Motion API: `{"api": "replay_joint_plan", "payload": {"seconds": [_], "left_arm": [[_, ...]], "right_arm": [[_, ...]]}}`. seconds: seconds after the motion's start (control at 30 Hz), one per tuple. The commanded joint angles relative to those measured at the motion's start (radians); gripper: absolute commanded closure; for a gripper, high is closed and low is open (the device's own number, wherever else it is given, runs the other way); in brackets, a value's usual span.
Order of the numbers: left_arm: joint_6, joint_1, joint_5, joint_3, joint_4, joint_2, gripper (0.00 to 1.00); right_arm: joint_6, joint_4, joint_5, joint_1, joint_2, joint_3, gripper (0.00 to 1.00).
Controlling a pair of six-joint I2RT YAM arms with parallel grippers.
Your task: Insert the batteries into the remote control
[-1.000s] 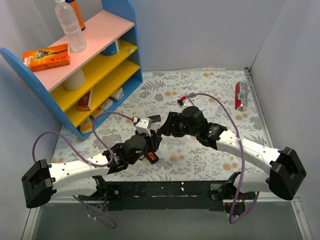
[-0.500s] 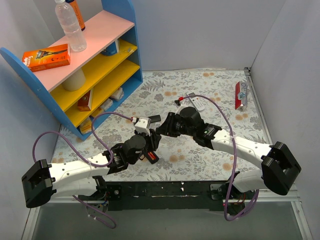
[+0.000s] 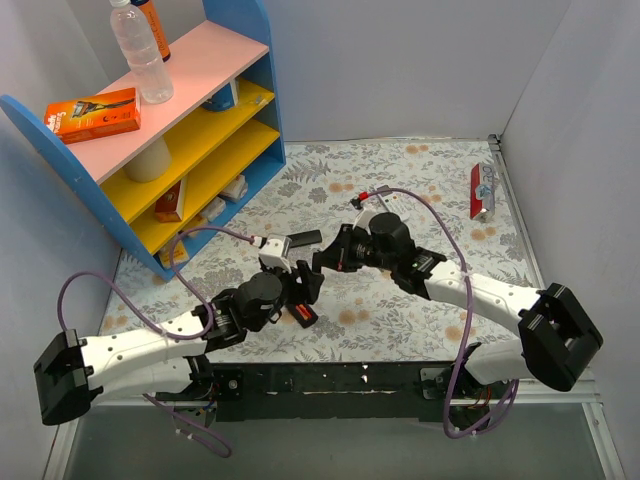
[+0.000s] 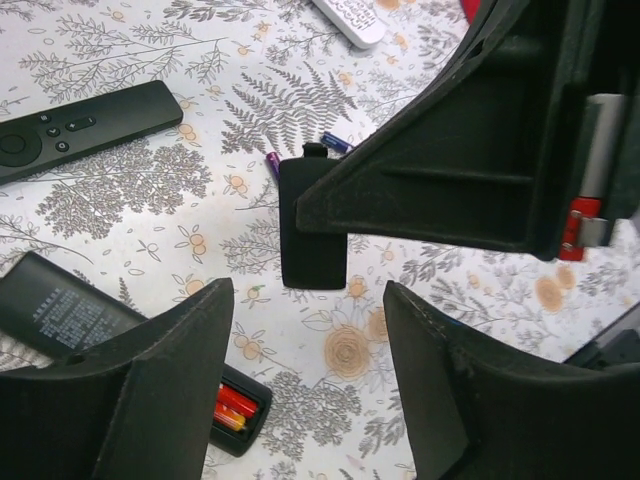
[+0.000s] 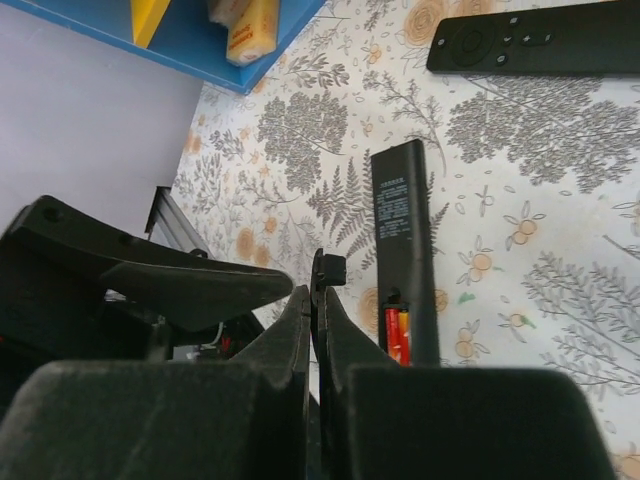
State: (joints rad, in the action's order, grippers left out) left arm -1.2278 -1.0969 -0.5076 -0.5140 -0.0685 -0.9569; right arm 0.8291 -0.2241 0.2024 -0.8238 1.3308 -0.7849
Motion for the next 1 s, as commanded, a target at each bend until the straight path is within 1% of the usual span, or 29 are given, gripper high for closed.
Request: {"api": "replay_joint_plan", "payload": {"seconds": [0.0,0.07,0.1,0.13,0.17,0.2,0.23,0.27,0.3,0.33,0.4,0.47,0.57,0.6,0.7,0.83,0.9,0.97], "left_arm": [[-0.022,0.014,0.046,0.0,0.1,0.099,0.37],[-0.03,0.049,0.084,-0.015,0.148,0.139,0.33],[-0.03,0.064,0.13,-0.02,0.162,0.156,0.32],[-0.03,0.103,0.154,-0.033,0.188,0.168,0.3],[-0.029,0.127,0.179,-0.04,0.2,0.194,0.29],[-0.027,0.155,0.239,-0.049,0.216,0.205,0.28],[-0.027,0.214,0.266,-0.061,0.254,0.214,0.28],[-0.027,0.242,0.294,-0.09,0.275,0.222,0.27],[-0.018,0.267,0.316,-0.102,0.294,0.236,0.26],[-0.01,0.302,0.345,-0.116,0.329,0.245,0.26],[0.023,0.321,0.354,-0.145,0.351,0.276,0.26],[0.056,0.331,0.354,-0.162,0.378,0.299,0.25],[0.119,0.335,0.333,-0.182,0.406,0.349,0.25],[0.137,0.335,0.324,-0.182,0.411,0.36,0.24],[0.186,0.335,0.256,-0.164,0.424,0.402,0.23],[0.224,0.335,0.189,-0.126,0.4,0.438,0.22],[0.235,0.344,0.149,-0.13,0.41,0.434,0.21],[0.235,0.347,0.121,-0.127,0.427,0.432,0.19]], "right_arm": [[-0.155,-0.141,0.173,0.067,-0.005,0.038,0.99],[-0.244,-0.17,0.25,0.084,0.019,0.042,0.99],[-0.274,-0.175,0.312,0.094,0.031,0.039,0.99],[-0.354,-0.17,0.337,0.095,0.056,0.029,0.99],[-0.395,-0.17,0.366,0.095,0.068,0.024,0.99],[-0.435,-0.172,0.429,0.095,0.082,0.021,0.99],[-0.487,-0.193,0.46,0.095,0.105,0.019,0.99],[-0.511,-0.214,0.495,0.095,0.117,0.022,0.99],[-0.527,-0.246,0.572,0.095,0.125,0.027,0.99],[-0.544,-0.273,0.603,0.095,0.148,0.03,0.99],[-0.614,-0.279,0.691,0.095,0.177,0.01,0.99],[-0.689,-0.227,0.729,0.095,0.221,-0.029,0.99],[-0.723,-0.23,0.825,0.095,0.287,-0.053,0.99],[-0.726,-0.25,0.882,0.095,0.304,-0.065,0.99],[-0.7,-0.326,0.978,0.089,0.366,-0.074,0.99],[-0.708,-0.375,1.032,0.075,0.425,-0.085,0.99],[-0.697,-0.4,1.063,0.069,0.445,-0.086,0.99],[-0.661,-0.477,1.086,0.063,0.481,-0.083,0.99]]}}
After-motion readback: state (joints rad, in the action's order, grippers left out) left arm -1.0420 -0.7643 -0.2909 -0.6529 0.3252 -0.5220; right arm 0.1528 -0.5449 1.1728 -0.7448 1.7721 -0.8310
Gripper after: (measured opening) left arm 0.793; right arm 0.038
